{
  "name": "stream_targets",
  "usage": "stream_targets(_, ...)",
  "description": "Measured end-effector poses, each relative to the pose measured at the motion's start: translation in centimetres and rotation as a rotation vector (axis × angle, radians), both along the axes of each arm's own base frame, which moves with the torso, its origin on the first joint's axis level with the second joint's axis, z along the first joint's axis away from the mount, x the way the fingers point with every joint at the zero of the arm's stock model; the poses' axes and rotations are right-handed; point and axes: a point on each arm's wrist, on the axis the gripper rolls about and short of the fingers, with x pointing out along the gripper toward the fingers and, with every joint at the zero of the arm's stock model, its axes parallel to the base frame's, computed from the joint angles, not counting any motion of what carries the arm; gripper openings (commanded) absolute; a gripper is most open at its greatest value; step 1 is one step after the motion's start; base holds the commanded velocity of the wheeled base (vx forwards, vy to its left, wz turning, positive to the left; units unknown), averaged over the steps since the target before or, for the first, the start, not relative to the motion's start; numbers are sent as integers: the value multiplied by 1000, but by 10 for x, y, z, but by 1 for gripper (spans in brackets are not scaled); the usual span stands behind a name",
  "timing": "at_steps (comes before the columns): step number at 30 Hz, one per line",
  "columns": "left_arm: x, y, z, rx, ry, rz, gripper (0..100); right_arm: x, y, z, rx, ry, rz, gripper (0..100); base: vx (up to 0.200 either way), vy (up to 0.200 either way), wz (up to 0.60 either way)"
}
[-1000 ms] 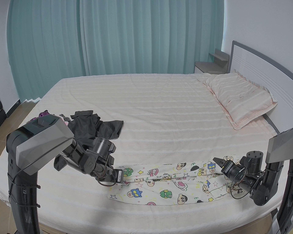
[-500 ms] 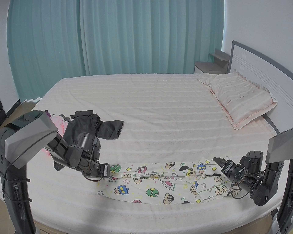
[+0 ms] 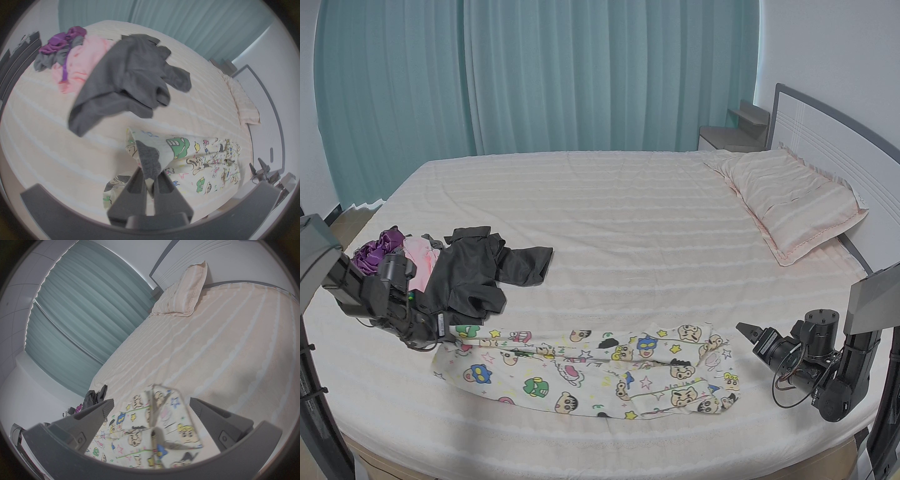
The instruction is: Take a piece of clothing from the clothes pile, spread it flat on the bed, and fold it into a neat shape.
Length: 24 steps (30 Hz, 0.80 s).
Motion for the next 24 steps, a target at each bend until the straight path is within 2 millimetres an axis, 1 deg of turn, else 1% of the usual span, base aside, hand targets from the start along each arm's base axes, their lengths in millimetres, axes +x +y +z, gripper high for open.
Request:
stream_targets(3, -9, 30, 12, 0, -14, 51, 0, 0, 0, 0, 0, 0, 0, 100, 0, 0, 0)
stream_targets(7, -22, 60, 29, 6, -24, 113, 0, 0, 0, 0, 0, 0, 1, 100, 0, 0, 0)
stream_targets(9, -26, 66, 36, 4, -11, 128, 0, 0, 0, 0, 0, 0, 1, 100, 0, 0, 0)
stream_targets(12, -30, 67, 48, 3, -5, 134, 0, 0, 0, 0, 0, 0, 0, 100, 0, 0, 0)
stream_targets(14, -30, 62, 57, 6, -17, 127, 0, 0, 0, 0, 0, 0, 0, 100, 0, 0, 0)
stream_targets(16, -28, 50, 64, 7, -21, 110, 0, 0, 0, 0, 0, 0, 0, 100, 0, 0, 0)
stream_targets(21, -19, 0, 78, 6, -28, 85, 0, 0, 0, 0, 0, 0, 0, 100, 0, 0, 0)
stream_targets(22, -16, -15, 82, 3, -32, 79, 0, 0, 0, 0, 0, 0, 0, 100, 0, 0, 0)
stream_targets(24, -13, -39, 87, -1, -42, 66, 0, 0, 0, 0, 0, 0, 0, 100, 0, 0, 0)
